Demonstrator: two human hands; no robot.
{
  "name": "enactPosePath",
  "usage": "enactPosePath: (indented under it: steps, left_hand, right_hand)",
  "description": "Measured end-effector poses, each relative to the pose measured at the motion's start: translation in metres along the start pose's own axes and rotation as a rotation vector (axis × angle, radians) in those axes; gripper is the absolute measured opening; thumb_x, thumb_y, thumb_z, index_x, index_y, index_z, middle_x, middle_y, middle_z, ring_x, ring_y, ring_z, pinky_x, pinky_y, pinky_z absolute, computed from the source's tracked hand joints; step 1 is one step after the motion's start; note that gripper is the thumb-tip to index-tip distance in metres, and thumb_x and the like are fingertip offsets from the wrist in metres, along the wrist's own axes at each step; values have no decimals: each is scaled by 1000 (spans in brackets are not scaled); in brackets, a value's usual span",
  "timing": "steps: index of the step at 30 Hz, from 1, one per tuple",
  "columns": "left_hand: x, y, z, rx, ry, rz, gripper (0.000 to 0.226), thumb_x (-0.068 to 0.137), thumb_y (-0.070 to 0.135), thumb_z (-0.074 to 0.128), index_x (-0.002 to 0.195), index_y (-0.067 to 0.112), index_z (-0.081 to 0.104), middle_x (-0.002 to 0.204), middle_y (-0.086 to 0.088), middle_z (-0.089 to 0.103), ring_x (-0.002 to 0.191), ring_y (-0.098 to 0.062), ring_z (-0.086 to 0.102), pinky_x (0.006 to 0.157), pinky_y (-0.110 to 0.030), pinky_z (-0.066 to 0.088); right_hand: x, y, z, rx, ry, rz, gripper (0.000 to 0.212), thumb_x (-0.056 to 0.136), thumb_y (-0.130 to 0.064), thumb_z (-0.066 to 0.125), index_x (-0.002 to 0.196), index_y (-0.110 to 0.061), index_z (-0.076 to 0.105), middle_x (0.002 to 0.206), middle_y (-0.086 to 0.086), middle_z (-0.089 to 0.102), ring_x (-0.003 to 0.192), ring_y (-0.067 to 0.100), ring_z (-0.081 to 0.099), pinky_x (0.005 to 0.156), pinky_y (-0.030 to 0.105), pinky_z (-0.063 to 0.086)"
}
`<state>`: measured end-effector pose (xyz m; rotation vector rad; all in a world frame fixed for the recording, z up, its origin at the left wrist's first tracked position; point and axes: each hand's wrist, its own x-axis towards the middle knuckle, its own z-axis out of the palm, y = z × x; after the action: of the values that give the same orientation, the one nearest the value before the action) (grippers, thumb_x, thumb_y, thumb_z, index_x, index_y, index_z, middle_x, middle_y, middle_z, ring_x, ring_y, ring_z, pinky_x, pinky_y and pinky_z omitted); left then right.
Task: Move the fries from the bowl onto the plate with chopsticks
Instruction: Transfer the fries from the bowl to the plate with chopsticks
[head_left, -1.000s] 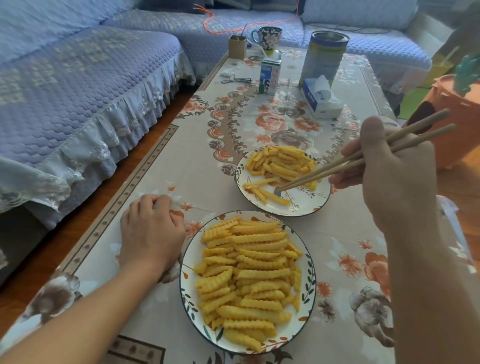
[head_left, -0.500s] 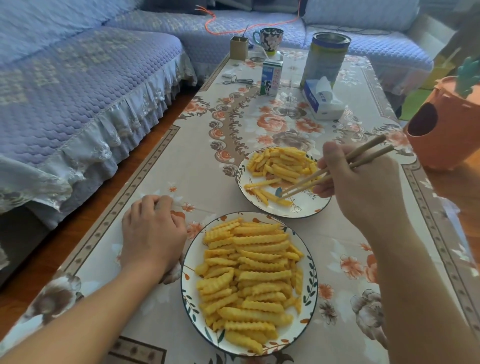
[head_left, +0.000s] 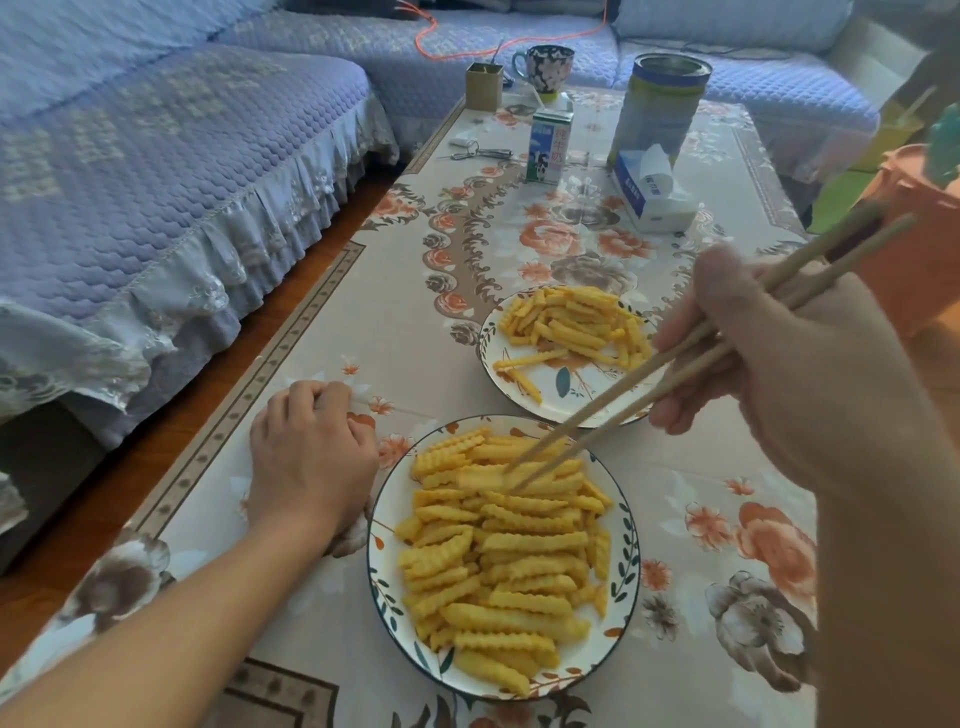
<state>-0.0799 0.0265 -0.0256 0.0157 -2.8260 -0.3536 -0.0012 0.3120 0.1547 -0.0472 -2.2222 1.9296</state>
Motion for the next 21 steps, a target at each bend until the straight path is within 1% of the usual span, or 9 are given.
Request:
enactPosePath:
  steps: [2, 4, 7, 10, 12, 13, 16, 19, 21]
  left_hand:
    - [0, 0, 0, -10, 8, -2, 39, 82, 26, 40, 107, 11, 65, 112, -15, 60, 104, -37, 52, 92, -52, 44]
    - [-1, 1, -1, -15, 4, -9, 40, 82, 27, 40, 108, 11, 66, 113, -15, 60, 105, -37, 52, 93, -52, 44]
    - [0, 1, -1, -7, -10, -7, 38, 84, 26, 41, 109, 12, 65, 113, -15, 60, 105, -37, 52, 93, -52, 44]
    - [0, -1, 0, 4, -15, -9, 28, 87, 20, 52, 110, 11, 65, 114, -15, 60, 106, -37, 52, 93, -52, 44]
    - [0, -2, 2, 11, -11, -14, 27, 86, 18, 55, 111, 11, 64, 113, -15, 59, 105, -37, 52, 93, -52, 44]
    - [0, -2, 2, 10, -10, -14, 28, 86, 19, 53, 110, 11, 64, 113, -15, 59, 105, -37, 52, 92, -52, 44]
    - [1, 0, 1, 2, -10, -8, 37, 84, 26, 43, 110, 12, 64, 113, -15, 60, 104, -37, 52, 92, -52, 44]
    - [0, -1, 2, 4, -9, -13, 29, 87, 21, 50, 110, 11, 64, 114, -15, 60, 105, -37, 52, 93, -52, 44]
    - [0, -2, 3, 3, -6, -15, 26, 87, 19, 53, 110, 11, 64, 114, -15, 59, 105, -37, 51, 93, -52, 44]
  right_hand:
    - [-6, -3, 5, -67, -129, 28, 51, 87, -47, 53, 66, -2, 67, 51, 20, 62, 43, 38, 64, 42, 40, 56]
    - [-8, -2, 8, -146, -190, 50, 51, 84, -50, 54, 67, -3, 66, 52, 20, 63, 44, 35, 66, 43, 40, 57]
    - [-8, -1, 9, -228, -233, 67, 47, 82, -51, 56, 68, -8, 68, 56, 20, 65, 46, 33, 68, 45, 37, 57]
    - [-8, -1, 7, -267, -261, 54, 39, 80, -49, 61, 67, -13, 68, 56, 16, 66, 47, 30, 69, 47, 32, 57]
    - [-9, -3, 4, -274, -266, 42, 36, 79, -46, 64, 66, -12, 67, 55, 15, 66, 46, 28, 69, 47, 31, 56]
    - [-9, -5, 1, -268, -254, 34, 36, 79, -44, 65, 66, -11, 67, 54, 15, 65, 45, 28, 68, 46, 30, 56]
    - [-7, -7, -5, -226, -130, -24, 35, 86, -36, 64, 70, -5, 68, 53, 17, 64, 44, 30, 66, 44, 33, 57]
    - [6, 10, -10, -183, 135, -88, 36, 101, -29, 58, 76, -7, 69, 56, 12, 67, 46, 28, 68, 48, 37, 60]
    - [16, 26, -10, -203, 249, -97, 36, 105, -32, 54, 80, -13, 71, 59, 6, 70, 52, 25, 71, 54, 36, 62]
